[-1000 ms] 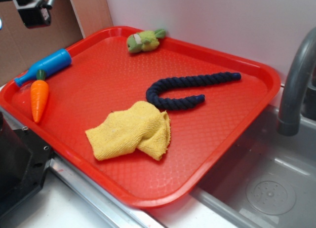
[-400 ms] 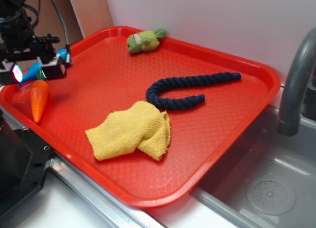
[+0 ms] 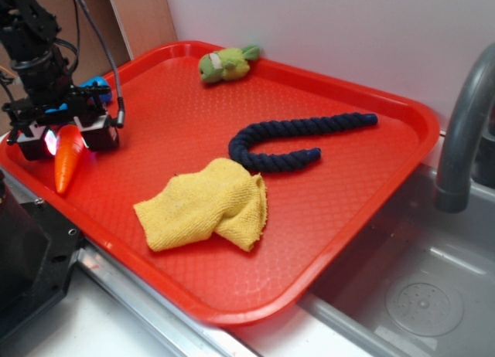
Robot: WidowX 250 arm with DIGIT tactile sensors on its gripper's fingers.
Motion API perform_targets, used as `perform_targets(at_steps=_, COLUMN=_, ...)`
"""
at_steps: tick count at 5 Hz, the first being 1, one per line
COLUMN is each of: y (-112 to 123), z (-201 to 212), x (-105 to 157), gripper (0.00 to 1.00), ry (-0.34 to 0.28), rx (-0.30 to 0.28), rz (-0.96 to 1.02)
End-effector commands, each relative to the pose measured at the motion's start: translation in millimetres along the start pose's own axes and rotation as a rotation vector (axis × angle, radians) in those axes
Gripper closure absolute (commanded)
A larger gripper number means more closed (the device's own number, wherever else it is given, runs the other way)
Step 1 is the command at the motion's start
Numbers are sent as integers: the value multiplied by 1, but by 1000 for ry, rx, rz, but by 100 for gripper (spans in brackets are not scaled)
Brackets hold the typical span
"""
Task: Grab the carrot.
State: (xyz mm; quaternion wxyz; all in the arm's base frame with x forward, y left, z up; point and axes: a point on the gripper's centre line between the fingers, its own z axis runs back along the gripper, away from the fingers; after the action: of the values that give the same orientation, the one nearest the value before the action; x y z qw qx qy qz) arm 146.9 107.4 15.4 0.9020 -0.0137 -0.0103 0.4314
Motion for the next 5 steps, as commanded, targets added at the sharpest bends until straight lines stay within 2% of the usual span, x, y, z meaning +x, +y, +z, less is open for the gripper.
perform_targets(at_steps=1, y=-2, z=13, x=1, gripper=100, ry=-29, rx=25, rz=-46)
perform_targets(at_steps=2, y=-28, z=61, x=-5, gripper=100, ry=-112, rx=72, rz=-158)
perform_targets(at_steps=3, y=-39, z=111, x=-6, gripper=100, ry=-133, rx=47, rz=-246)
perform_targets(at_steps=4, y=-63, z=147, x=-4, gripper=100, ry=-140, rx=58, rz=-304)
perform_targets(at_steps=5, y=-85, z=152, x=-8, gripper=100, ry=-115, rx=59, rz=-428)
